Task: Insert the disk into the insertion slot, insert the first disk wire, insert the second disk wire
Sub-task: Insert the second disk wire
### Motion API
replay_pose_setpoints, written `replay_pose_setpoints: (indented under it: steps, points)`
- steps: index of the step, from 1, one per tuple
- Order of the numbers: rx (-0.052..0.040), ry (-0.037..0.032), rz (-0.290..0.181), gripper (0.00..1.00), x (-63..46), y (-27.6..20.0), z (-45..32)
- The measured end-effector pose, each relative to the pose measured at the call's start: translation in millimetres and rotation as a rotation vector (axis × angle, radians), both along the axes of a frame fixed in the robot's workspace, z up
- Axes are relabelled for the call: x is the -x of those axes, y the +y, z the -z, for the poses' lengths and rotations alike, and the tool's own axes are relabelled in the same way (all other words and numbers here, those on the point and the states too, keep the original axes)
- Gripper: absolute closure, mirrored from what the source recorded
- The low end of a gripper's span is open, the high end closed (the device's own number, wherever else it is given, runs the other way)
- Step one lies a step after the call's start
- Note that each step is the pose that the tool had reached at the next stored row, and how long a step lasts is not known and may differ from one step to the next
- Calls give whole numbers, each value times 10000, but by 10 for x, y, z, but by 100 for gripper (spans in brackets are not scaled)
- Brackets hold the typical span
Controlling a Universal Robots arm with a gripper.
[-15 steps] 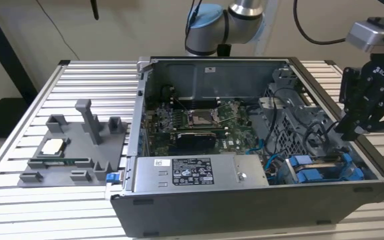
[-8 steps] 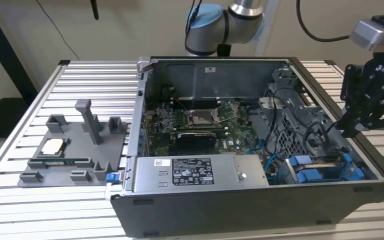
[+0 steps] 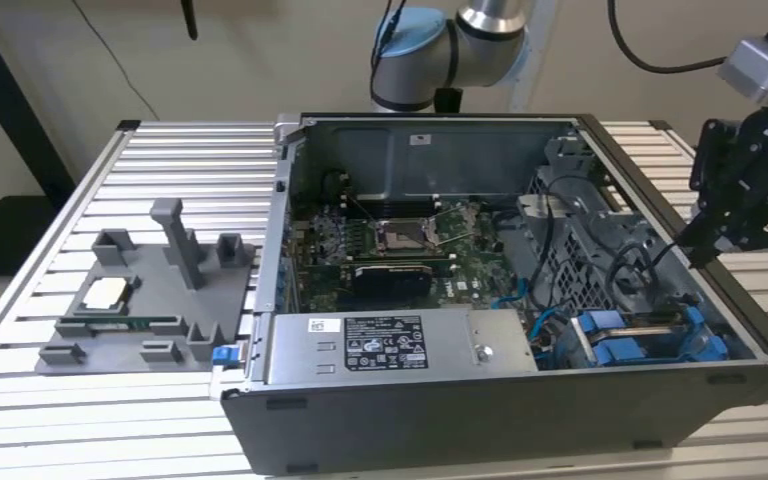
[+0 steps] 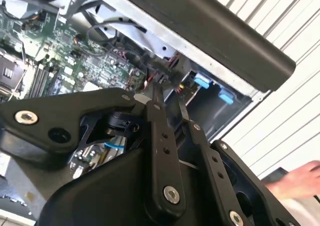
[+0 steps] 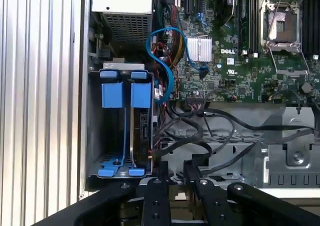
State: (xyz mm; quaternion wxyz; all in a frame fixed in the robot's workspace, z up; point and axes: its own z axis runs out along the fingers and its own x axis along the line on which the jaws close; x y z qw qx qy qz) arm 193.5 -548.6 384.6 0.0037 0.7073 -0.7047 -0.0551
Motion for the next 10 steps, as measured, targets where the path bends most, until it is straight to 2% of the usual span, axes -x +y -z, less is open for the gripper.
replay_pose_setpoints:
  steps: [10]
  points:
    - [-1, -1, -40, 73, -49, -1, 64]
